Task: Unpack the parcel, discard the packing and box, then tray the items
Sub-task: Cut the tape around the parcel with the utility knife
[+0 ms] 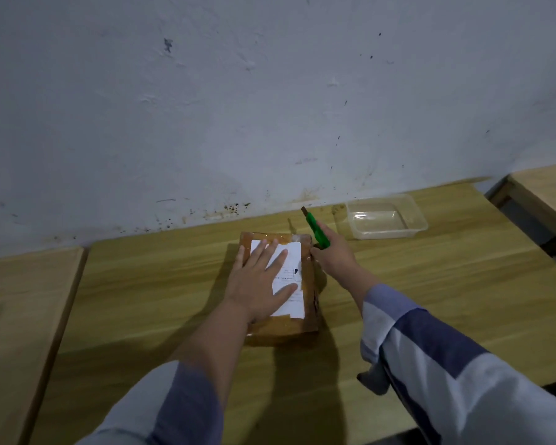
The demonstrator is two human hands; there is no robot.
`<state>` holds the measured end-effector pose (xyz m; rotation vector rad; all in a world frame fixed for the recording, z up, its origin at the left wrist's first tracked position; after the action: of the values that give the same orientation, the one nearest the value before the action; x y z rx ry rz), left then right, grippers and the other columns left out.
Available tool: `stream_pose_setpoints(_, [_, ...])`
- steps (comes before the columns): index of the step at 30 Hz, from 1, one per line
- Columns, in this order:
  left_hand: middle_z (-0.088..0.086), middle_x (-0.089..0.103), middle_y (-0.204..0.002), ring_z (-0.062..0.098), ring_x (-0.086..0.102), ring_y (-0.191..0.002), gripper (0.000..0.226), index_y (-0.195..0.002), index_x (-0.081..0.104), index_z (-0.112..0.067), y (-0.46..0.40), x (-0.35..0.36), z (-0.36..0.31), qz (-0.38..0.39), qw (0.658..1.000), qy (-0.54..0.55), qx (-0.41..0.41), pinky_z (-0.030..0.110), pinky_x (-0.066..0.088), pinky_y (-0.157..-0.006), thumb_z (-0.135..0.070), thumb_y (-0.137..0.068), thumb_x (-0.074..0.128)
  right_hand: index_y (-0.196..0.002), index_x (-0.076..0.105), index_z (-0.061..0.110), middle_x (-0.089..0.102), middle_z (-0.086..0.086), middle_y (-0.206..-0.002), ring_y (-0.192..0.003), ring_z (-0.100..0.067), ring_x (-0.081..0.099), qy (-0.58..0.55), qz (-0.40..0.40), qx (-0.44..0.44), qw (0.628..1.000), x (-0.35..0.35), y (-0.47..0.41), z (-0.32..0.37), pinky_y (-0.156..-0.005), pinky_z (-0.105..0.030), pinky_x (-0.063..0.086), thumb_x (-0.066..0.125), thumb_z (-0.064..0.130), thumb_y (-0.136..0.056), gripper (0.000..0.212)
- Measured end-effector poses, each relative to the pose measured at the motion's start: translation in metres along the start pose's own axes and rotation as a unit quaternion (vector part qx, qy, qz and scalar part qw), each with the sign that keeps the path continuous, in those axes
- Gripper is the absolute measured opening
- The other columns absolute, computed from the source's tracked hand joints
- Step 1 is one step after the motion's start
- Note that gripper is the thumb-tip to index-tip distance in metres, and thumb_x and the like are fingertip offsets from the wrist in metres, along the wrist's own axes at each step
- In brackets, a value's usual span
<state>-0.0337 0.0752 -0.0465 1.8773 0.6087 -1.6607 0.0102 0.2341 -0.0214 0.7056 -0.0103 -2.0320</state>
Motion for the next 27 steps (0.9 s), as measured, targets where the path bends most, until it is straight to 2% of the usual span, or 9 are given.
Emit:
stream_pose_setpoints(2, [-0.009, -0.010, -0.160, 0.012, -0.016, -0.146, 0.080, -0.152, 0.000, -0.035, -0.003, 0.001, 0.002, -0.019, 0.999, -0.009, -0.027, 0.044, -0.019, -0.113, -0.075, -0.083, 0.002, -0.146, 0.032, 0.027, 0.051, -0.007, -0.140, -0.113, -0.025, 0.056, -0.009, -0.022, 0.001, 1.000, -0.004, -0.001, -0.003, -0.084, -0.029, 0.048, 0.050, 0.010, -0.095, 0.057])
stream_pose_setpoints(4, [-0.008, -0.011, -0.160, 0.013, -0.017, -0.146, 0.075, -0.152, 0.001, -0.035, -0.007, 0.001, 0.002, -0.019, 0.999, -0.004, -0.047, 0.046, -0.017, -0.115, -0.073, -0.087, 0.008, -0.145, 0.034, 0.026, 0.060, -0.009, -0.121, -0.086, -0.015, 0.058, -0.016, -0.045, 0.002, 0.999, -0.010, 0.001, -0.009, -0.066, -0.022, 0.045, 0.044, 0.014, -0.098, 0.050])
stream_pose_setpoints(6, [-0.007, -0.012, -0.160, 0.014, -0.018, -0.146, 0.073, -0.152, 0.000, -0.033, -0.009, 0.003, -0.001, -0.012, 0.998, 0.007, -0.067, 0.048, -0.015, -0.117, -0.070, -0.090, 0.011, -0.144, 0.036, 0.025, 0.055, -0.002, -0.104, -0.067, -0.003, 0.046, -0.016, -0.051, -0.005, 0.999, -0.014, 0.009, -0.015, -0.055, -0.017, 0.036, 0.041, 0.016, -0.099, 0.047])
stream_pose_setpoints(13, [-0.003, -0.013, -0.161, 0.017, -0.018, -0.146, 0.072, -0.152, -0.001, -0.030, -0.014, 0.003, -0.008, -0.011, 0.993, 0.013, -0.116, 0.050, -0.013, -0.117, -0.067, -0.092, 0.011, -0.143, 0.036, 0.027, 0.047, 0.012, -0.070, -0.061, -0.006, 0.045, 0.032, -0.036, -0.042, 0.998, -0.012, 0.035, -0.011, -0.052, -0.021, 0.036, 0.040, 0.016, -0.099, 0.045])
stream_pose_setpoints(15, [-0.003, -0.014, -0.161, 0.017, -0.018, -0.146, 0.072, -0.153, -0.001, -0.029, -0.014, 0.004, -0.010, -0.008, 0.992, 0.016, -0.122, 0.051, -0.012, -0.117, -0.066, -0.092, 0.011, -0.143, 0.037, 0.025, 0.052, 0.008, -0.075, -0.067, -0.009, 0.049, 0.037, -0.038, -0.043, 0.998, -0.012, 0.040, -0.010, -0.055, -0.021, 0.038, 0.040, 0.016, -0.099, 0.045])
stream_pose_setpoints(19, [-0.002, -0.014, -0.161, 0.018, -0.018, -0.146, 0.071, -0.153, -0.003, -0.028, -0.016, 0.002, -0.013, -0.011, 0.991, 0.016, -0.132, 0.051, -0.012, -0.117, -0.065, -0.093, 0.011, -0.143, 0.039, 0.025, 0.066, -0.009, -0.107, -0.088, -0.020, 0.059, 0.046, -0.041, -0.038, 0.997, -0.013, 0.043, -0.009, -0.067, -0.025, 0.043, 0.041, 0.017, -0.099, 0.044])
stream_pose_setpoints(22, [-0.001, -0.014, -0.161, 0.018, -0.019, -0.146, 0.072, -0.152, -0.003, -0.028, -0.016, 0.002, -0.015, -0.010, 0.991, 0.018, -0.132, 0.052, -0.011, -0.117, -0.065, -0.093, 0.011, -0.143, 0.040, 0.024, 0.058, -0.003, -0.091, -0.079, -0.016, 0.053, 0.037, -0.038, -0.035, 0.998, -0.015, 0.042, -0.008, -0.056, -0.022, 0.038, 0.041, 0.017, -0.099, 0.044])
stream_pose_setpoints(24, [-0.001, -0.013, -0.161, 0.019, -0.018, -0.146, 0.072, -0.153, -0.003, -0.028, -0.016, 0.002, -0.017, -0.013, 0.991, 0.019, -0.130, 0.051, -0.011, -0.117, -0.065, -0.093, 0.011, -0.143, 0.041, 0.024, 0.058, -0.004, -0.091, -0.080, -0.016, 0.053, 0.030, -0.042, -0.038, 0.998, -0.017, 0.042, -0.006, -0.062, -0.023, 0.040, 0.041, 0.016, -0.099, 0.044])
stream_pose_setpoints(27, [-0.001, -0.012, -0.161, 0.019, -0.017, -0.147, 0.072, -0.153, -0.002, -0.028, -0.015, 0.002, -0.017, -0.016, 0.991, 0.017, -0.132, 0.051, -0.011, -0.117, -0.066, -0.092, 0.011, -0.142, 0.041, 0.024, 0.066, -0.010, -0.117, -0.095, -0.022, 0.061, 0.057, -0.051, -0.041, 0.996, -0.017, 0.042, -0.001, -0.071, -0.023, 0.041, 0.040, 0.016, -0.099, 0.043])
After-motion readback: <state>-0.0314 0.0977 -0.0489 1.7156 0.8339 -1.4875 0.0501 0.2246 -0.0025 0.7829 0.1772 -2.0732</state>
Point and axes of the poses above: each hand's wrist, its own y-axis away from the middle knuckle, its own x-axis out of the palm, z = x × y, the point moved 5 cm from there along -y, towards the middle knuckle
